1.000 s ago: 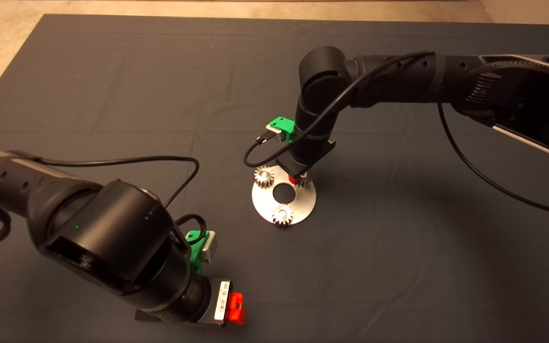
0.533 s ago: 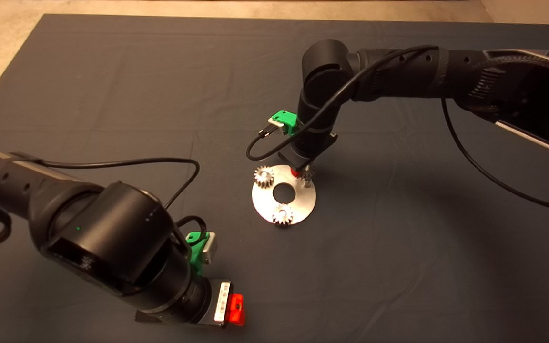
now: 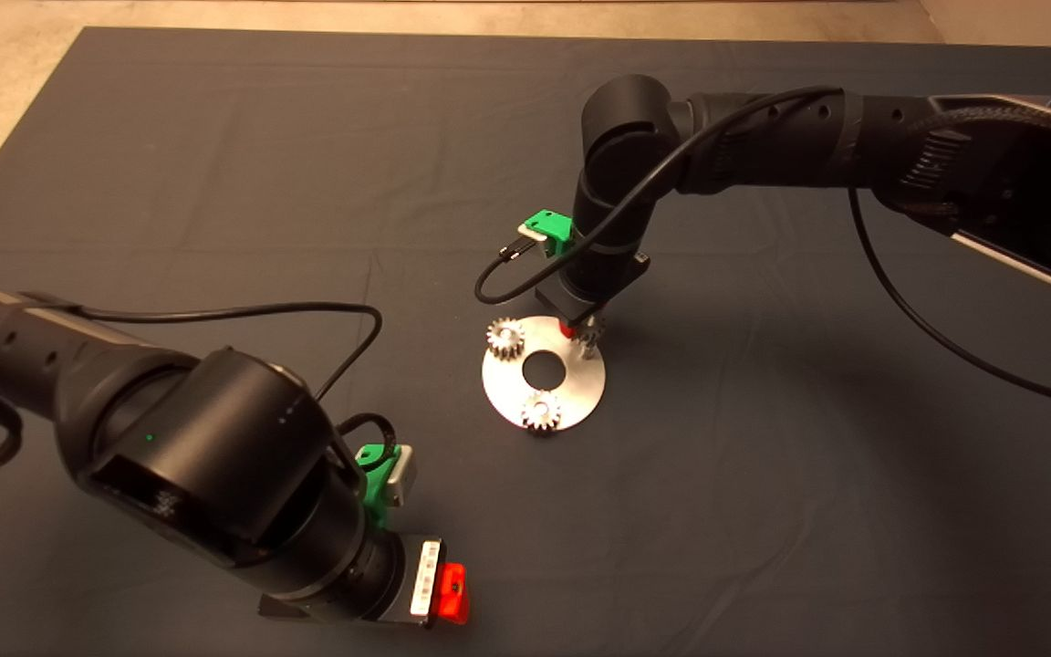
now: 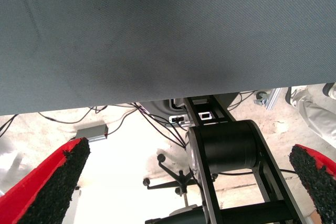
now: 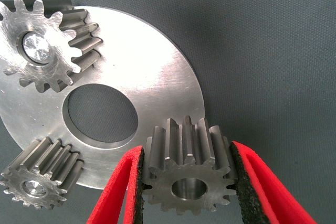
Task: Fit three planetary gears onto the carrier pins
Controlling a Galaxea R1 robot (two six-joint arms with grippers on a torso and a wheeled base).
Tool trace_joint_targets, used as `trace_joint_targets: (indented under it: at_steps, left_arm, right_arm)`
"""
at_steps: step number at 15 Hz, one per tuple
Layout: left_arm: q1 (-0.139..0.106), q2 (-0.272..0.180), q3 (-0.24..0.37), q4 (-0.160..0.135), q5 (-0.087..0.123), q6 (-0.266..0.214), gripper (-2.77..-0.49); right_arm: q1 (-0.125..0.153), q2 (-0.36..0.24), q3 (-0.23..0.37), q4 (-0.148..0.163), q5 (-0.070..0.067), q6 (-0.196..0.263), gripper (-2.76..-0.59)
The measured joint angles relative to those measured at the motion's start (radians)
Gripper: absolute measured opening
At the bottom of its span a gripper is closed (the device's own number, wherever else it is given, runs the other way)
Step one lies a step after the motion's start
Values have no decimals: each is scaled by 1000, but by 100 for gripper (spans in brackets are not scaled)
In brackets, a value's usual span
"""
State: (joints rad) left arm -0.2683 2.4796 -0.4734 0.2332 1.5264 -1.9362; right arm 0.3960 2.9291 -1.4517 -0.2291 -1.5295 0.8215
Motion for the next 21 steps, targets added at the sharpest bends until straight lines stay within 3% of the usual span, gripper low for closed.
trace_joint_targets:
  at_steps: [21]
  left_arm:
    - [0, 0, 0, 0, 0, 0, -50]
  right_arm:
    - [-5, -1, 1, 3, 0, 57, -239]
